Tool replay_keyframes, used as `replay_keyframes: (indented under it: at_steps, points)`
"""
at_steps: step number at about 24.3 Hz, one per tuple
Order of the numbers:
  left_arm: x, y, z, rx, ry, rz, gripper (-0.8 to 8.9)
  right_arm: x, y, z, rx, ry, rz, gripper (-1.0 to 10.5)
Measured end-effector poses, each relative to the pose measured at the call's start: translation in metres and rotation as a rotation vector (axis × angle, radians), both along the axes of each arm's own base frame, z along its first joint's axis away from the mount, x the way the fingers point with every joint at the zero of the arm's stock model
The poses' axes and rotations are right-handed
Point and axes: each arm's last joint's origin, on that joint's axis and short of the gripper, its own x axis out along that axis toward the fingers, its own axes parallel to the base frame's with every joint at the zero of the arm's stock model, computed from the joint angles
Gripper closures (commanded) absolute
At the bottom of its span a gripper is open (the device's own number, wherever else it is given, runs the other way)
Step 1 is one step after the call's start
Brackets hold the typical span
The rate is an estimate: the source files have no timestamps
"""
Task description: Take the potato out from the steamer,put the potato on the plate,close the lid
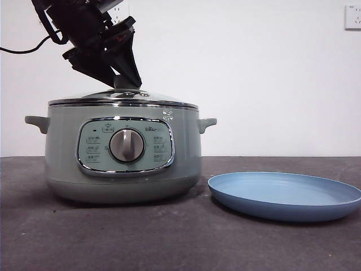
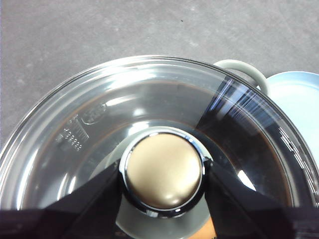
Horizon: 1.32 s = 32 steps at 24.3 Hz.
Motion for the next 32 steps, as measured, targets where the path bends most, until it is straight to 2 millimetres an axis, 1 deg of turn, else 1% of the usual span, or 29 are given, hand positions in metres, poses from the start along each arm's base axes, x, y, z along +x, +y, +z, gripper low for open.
replay_keyframes:
  at_steps: [8,10,13,15,17,20,23,26,28,29,32]
  points:
    - [-0.003,0.001,0.004,-0.002,-0.009,0.002,8.22,0.000,0.000,0.000,0.002,0.004,-0.003,2.9]
    - [-0.010,0.005,0.014,-0.010,-0.027,0.006,8.22,0.002,0.000,-0.001,0.003,0.012,-0.005,2.9]
    - [-0.027,0.015,0.038,-0.038,-0.080,0.021,8.22,0.009,0.001,-0.003,0.006,0.029,-0.009,2.9]
    - [-0.041,0.025,0.053,-0.052,-0.103,0.038,8.22,0.017,0.004,-0.003,0.015,0.030,-0.008,2.9]
    - [-0.058,0.037,0.067,-0.058,-0.115,0.060,8.23,0.030,0.011,-0.003,0.036,0.020,0.010,2.9]
    - [-0.094,0.060,0.089,-0.048,-0.134,0.120,8.22,0.055,0.032,-0.007,0.070,0.018,0.070,2.9]
    - [-0.137,0.081,0.107,-0.021,-0.170,0.195,8.22,0.086,0.067,-0.008,0.083,0.012,0.125,2.9]
    - [-0.171,0.093,0.114,-0.007,-0.168,0.239,8.22,0.111,0.099,-0.006,0.053,0.032,0.156,2.9]
    - [-0.185,0.097,0.115,-0.004,-0.164,0.253,8.22,0.124,0.117,-0.003,0.037,0.038,0.175,2.9]
    - [-0.195,0.100,0.116,-0.007,-0.161,0.259,8.22,0.134,0.130,-0.001,0.026,0.037,0.185,2.9]
    - [-0.214,0.105,0.117,-0.019,-0.159,0.270,8.22,0.157,0.163,0.001,-0.003,0.032,0.203,2.9]
